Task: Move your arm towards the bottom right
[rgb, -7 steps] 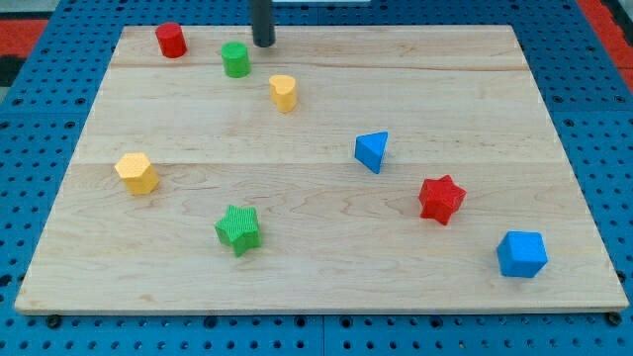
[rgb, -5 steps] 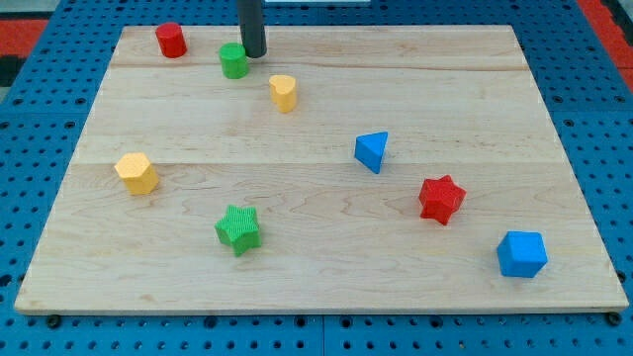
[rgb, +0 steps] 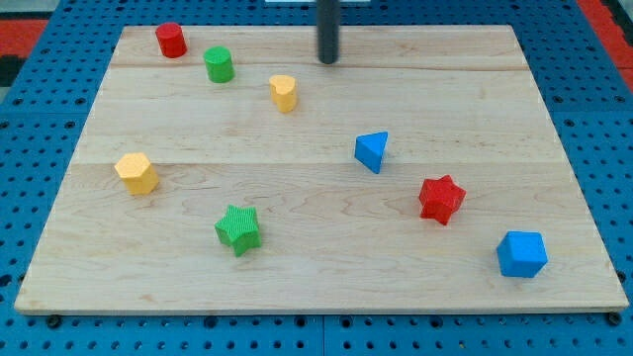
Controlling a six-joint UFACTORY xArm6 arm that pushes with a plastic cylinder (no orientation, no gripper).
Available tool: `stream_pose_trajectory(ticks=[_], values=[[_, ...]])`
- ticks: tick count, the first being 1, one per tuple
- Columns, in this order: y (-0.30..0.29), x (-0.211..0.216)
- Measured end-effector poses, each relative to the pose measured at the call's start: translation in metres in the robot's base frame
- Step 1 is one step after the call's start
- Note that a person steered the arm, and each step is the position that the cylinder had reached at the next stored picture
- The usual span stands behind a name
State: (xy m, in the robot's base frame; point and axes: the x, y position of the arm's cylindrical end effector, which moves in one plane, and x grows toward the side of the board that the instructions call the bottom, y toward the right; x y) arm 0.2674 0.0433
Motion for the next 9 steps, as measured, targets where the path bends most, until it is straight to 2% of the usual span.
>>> stream_pose_trajectory(ticks=[1,2,3,4,6,7,9], values=[[0.032,0.037],[0.039,0.069],[0.091,0.102],[0.176,0.111],[0.254,0.267],[0.245,0.339],[0.215,0.351]])
